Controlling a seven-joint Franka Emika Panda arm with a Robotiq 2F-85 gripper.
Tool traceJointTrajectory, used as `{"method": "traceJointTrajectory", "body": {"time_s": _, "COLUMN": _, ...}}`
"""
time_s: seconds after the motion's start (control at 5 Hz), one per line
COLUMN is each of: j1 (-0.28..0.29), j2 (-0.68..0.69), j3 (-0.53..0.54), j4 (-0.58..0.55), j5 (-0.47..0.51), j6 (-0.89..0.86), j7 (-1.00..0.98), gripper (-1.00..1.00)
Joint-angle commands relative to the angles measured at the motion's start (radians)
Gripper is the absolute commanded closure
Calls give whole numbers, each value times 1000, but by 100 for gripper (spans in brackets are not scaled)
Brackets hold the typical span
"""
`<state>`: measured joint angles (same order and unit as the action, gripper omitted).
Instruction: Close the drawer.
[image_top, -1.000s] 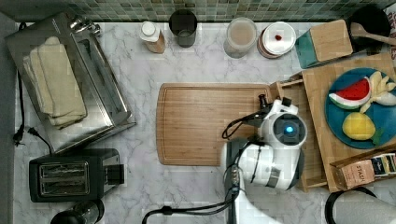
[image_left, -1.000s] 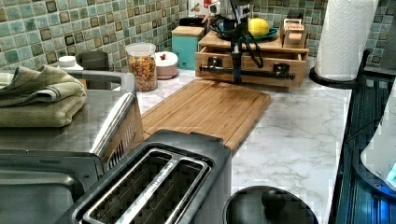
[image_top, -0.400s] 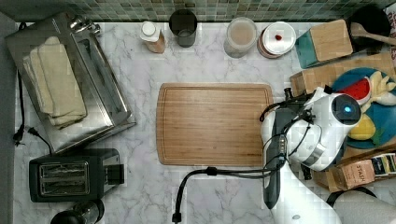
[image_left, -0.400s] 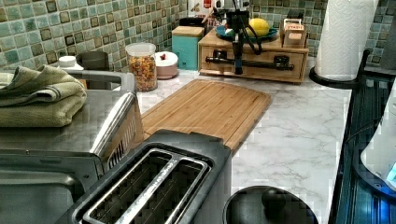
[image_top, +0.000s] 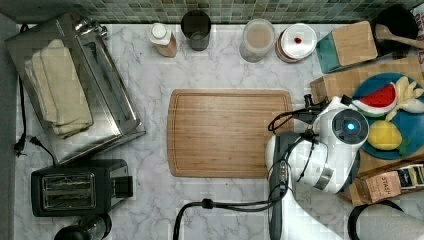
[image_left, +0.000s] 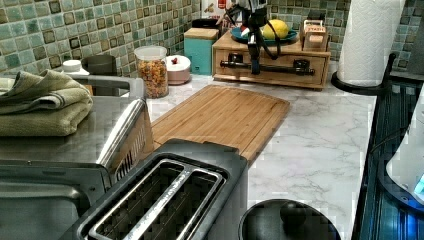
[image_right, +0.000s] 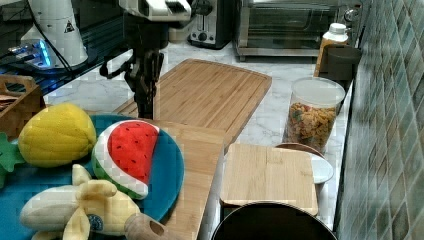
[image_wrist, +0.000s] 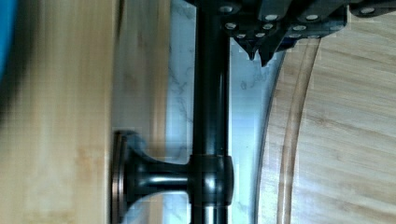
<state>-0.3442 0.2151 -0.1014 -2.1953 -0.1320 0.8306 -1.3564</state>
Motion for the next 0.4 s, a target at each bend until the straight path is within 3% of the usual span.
{"method": "traceJointTrajectory", "body": {"time_s": 0.2, "j1": -76, "j2": -70, "j3": -122, "j4": 50, "j5": -43, "j6": 20, "j7": 26, "gripper": 100}}
{"method": "traceJointTrajectory", "body": {"time_s": 0.4, "j1": -76, "j2": -70, "j3": -121, "j4": 50, "j5": -43, "j6": 20, "j7": 26, "gripper": 100}}
